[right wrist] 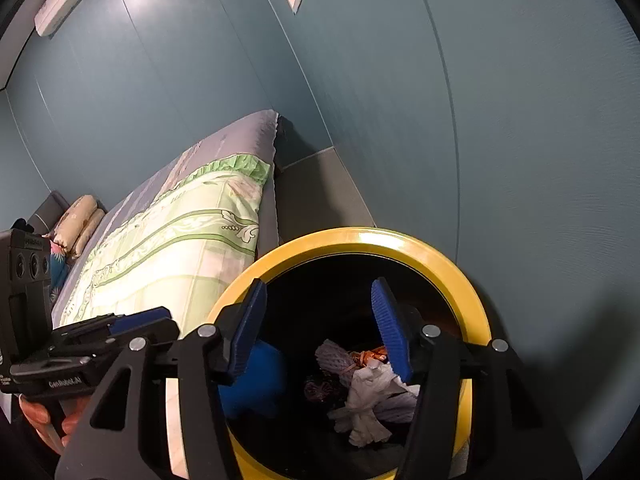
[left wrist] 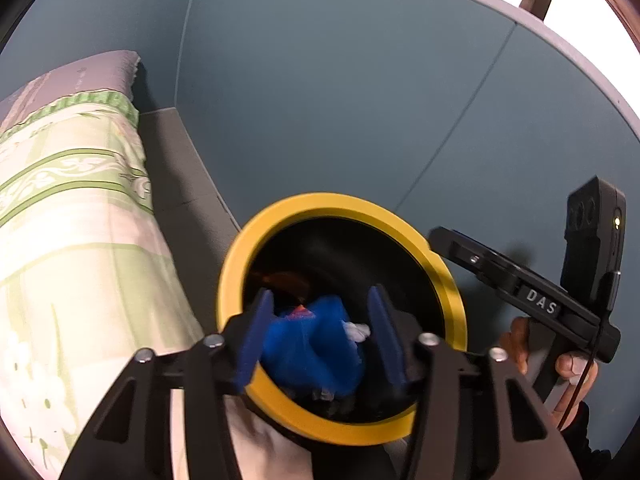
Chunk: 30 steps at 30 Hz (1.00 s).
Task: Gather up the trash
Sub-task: 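Open both tools to drop the blue cloth and tissue into the bin, then move both open tools back over the foil wrapper and pink cloth on the bed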
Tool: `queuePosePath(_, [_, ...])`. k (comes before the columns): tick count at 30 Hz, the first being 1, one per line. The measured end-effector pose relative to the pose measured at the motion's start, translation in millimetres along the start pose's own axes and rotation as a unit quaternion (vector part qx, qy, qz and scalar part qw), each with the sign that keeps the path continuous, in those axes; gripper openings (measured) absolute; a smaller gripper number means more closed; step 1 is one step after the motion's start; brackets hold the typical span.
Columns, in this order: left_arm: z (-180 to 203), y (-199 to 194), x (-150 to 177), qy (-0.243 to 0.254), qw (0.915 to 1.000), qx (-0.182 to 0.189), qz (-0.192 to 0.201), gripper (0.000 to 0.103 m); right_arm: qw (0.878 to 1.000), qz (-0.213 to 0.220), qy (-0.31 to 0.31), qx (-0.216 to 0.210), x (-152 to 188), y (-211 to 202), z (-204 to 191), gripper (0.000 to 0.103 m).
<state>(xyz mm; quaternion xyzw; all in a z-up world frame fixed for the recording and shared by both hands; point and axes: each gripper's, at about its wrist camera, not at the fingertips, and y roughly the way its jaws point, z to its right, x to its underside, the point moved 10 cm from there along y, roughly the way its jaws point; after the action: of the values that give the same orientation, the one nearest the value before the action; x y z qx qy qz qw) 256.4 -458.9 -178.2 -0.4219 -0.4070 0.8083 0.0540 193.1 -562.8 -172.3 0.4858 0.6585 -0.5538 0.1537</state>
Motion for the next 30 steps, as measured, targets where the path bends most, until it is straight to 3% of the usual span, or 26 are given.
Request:
queuePosePath(5, [-20.6, -21.5, -7.6, -0.020, 0.9994, -0.009, 0.028, 0.069, 1.000, 0.012, -0.005, -0.002, -2.1, -11.3, -8.1, 0.057])
queuePosePath(10, [-48.1, -54.2, -13.3, -0.031, 0.9967, -0.040, 0.063, 0.084, 0.999, 0.028, -0.025, -0.013, -6.5, -22.3, -28.1, 0.065])
queuePosePath(17, [-94.5, -113.0, -12.2, -0.054, 0.9892, -0.090, 0.103, 0.091, 0.995, 0.053, -0.063, -0.052, -14.6, -35.7, -82.8, 0.077])
queuePosePath(30, [-202.1, -233.9, 34.3, -0.122, 0.9613, -0.202, 0.142, 0.093, 0.976, 0.052, -0.151, -0.146, -8.6, -37.5, -221.9, 0.080])
